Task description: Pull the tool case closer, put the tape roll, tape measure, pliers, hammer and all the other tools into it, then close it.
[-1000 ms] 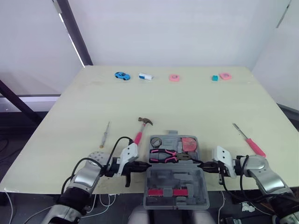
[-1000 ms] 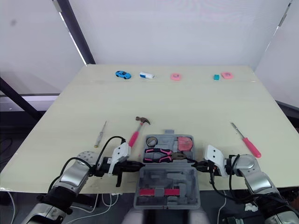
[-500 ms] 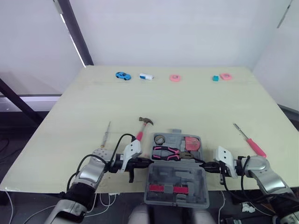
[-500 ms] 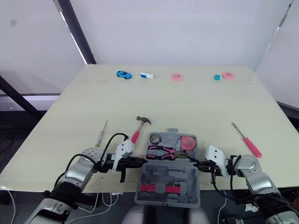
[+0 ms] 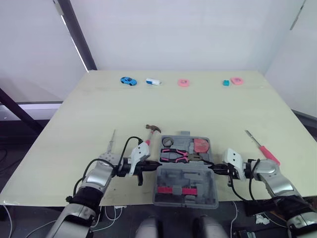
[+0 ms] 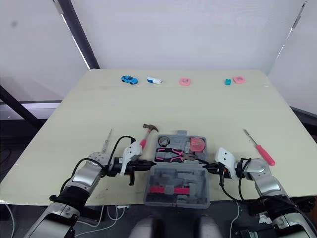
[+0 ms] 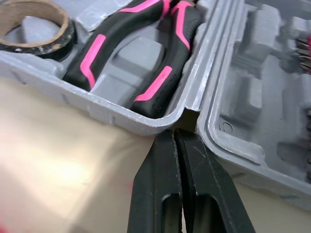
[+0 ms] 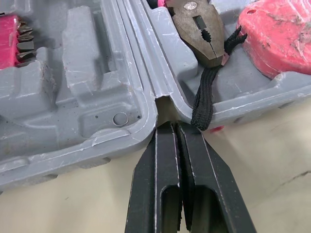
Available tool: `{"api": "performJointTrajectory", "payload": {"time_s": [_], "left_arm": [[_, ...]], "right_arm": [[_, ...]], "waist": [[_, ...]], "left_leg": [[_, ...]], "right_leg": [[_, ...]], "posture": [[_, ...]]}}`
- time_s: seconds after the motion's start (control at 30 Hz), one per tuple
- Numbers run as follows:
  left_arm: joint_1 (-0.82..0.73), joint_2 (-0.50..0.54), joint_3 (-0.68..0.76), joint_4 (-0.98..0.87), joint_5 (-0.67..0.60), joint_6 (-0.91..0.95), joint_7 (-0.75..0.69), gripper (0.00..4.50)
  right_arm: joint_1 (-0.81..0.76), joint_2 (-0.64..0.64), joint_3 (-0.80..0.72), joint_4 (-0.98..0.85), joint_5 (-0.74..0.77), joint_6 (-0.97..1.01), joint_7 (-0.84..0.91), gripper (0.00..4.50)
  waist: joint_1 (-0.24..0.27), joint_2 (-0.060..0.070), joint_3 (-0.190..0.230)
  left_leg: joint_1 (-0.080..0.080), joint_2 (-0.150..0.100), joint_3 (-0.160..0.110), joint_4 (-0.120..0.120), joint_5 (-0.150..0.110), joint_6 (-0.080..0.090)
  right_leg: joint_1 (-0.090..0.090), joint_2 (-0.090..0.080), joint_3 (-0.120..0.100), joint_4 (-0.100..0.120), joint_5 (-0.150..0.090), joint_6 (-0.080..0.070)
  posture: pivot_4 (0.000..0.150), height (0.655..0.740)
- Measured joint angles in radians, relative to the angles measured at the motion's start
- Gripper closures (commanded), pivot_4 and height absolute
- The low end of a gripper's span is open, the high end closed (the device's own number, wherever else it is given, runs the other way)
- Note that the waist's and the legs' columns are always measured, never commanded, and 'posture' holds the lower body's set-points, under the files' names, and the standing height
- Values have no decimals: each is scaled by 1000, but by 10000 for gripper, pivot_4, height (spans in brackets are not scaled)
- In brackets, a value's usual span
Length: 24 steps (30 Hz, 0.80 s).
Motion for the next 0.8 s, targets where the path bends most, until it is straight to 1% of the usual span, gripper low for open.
{"api": "performJointTrajectory", "payload": {"time_s": [0.5, 0.8], "left_arm": [[-54, -39, 9, 78, 14, -20, 65, 43756], [-91, -60, 12, 129, 30, -29, 83, 43756]], "right_arm": [[-63, 44, -18, 104, -42, -63, -99, 44058], [-79, 56, -23, 139, -45, -79, -124, 44058]], "waist": [[2, 0, 0], [3, 0, 0]], "left_leg": [[0, 0, 0, 2, 0, 0], [0, 0, 0, 3, 0, 0]], "right_leg": [[1, 0, 1, 1, 1, 0], [1, 0, 1, 1, 1, 0]], "posture": [[1500, 7395], [1500, 7395]]}}
